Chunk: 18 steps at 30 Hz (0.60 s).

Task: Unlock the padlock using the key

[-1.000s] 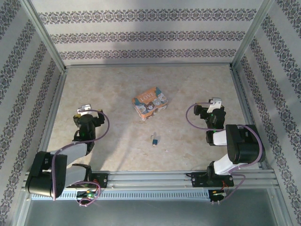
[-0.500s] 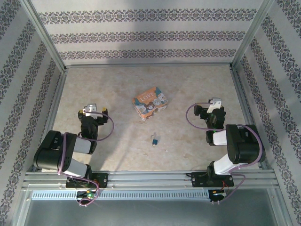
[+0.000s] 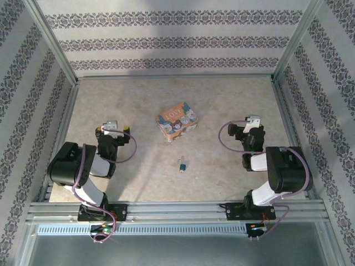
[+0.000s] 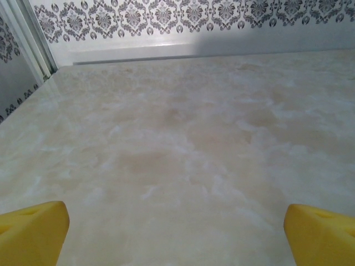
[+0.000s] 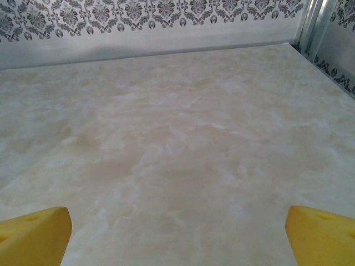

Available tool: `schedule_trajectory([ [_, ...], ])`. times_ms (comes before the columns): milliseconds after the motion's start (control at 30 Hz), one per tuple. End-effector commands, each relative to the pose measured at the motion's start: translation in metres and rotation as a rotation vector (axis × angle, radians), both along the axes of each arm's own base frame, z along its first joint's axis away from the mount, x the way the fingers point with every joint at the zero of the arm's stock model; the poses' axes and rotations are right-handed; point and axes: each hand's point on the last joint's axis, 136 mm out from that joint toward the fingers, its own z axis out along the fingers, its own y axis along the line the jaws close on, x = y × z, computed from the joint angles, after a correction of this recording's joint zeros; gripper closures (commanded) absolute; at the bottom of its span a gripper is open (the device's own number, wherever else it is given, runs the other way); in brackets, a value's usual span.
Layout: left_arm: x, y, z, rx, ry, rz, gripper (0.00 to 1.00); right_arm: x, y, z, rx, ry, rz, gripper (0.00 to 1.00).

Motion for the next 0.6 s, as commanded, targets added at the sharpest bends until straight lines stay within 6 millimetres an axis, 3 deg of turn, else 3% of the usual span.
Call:
schedule_trajectory([
  [0, 0.019, 0.010, -0.002, -0.026, 0.090, 0.016, 0.01, 0.006, -0.001, 0.011, -0.012, -0.025, -0.019, 0.02],
  [400, 0.019, 0.013, -0.003, -0.067, 0.085, -0.008, 0.01, 0.008, 0.000, 0.010, -0.040, -0.007, -0.033, 0.02],
  [567, 0.018, 0.013, -0.003, -0.067, 0.086, -0.008, 0.01, 0.007, 0.012, 0.003, -0.084, 0.027, 0.010, 0.01],
])
